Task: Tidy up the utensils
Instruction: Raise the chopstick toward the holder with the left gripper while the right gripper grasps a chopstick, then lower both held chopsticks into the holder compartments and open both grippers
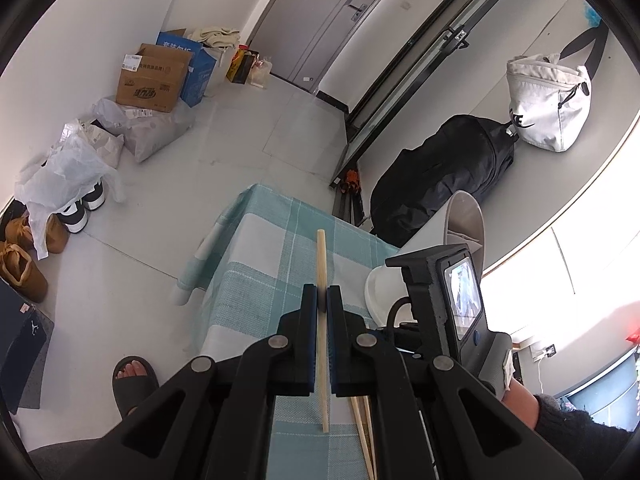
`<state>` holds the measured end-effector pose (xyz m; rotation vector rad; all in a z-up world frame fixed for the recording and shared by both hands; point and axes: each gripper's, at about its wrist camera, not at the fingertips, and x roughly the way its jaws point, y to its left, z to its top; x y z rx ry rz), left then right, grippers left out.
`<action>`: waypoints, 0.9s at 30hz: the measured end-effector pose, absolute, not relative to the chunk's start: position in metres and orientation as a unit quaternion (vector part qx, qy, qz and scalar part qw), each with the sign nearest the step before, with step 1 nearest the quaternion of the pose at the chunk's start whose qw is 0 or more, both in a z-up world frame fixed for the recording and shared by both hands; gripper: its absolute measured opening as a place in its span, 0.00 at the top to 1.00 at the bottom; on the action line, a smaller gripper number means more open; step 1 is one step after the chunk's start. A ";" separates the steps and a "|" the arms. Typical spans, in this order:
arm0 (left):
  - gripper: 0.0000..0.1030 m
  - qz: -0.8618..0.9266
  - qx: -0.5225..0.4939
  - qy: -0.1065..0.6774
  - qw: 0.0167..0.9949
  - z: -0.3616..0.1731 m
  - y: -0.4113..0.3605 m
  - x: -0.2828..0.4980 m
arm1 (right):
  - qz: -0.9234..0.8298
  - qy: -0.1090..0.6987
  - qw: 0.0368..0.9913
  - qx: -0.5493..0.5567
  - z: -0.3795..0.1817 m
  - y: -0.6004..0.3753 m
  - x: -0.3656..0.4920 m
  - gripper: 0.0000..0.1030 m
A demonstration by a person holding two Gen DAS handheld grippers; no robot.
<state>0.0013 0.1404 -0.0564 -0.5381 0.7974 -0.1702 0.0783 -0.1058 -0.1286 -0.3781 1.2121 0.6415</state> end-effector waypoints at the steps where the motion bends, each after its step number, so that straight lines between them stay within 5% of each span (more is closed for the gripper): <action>1: 0.99 -0.082 -0.257 0.384 0.883 -0.056 0.140 0.001 | 0.296 0.554 0.759 -0.172 -0.128 -0.106 0.078 0.92; 8: 0.99 -0.078 -0.249 0.386 0.885 -0.056 0.137 0.000 | 0.322 0.528 0.780 -0.095 -0.112 -0.122 0.079 0.93; 27: 0.99 -0.098 -0.166 0.375 0.907 -0.034 0.091 -0.013 | 0.404 0.287 0.867 0.049 -0.002 -0.223 0.003 0.95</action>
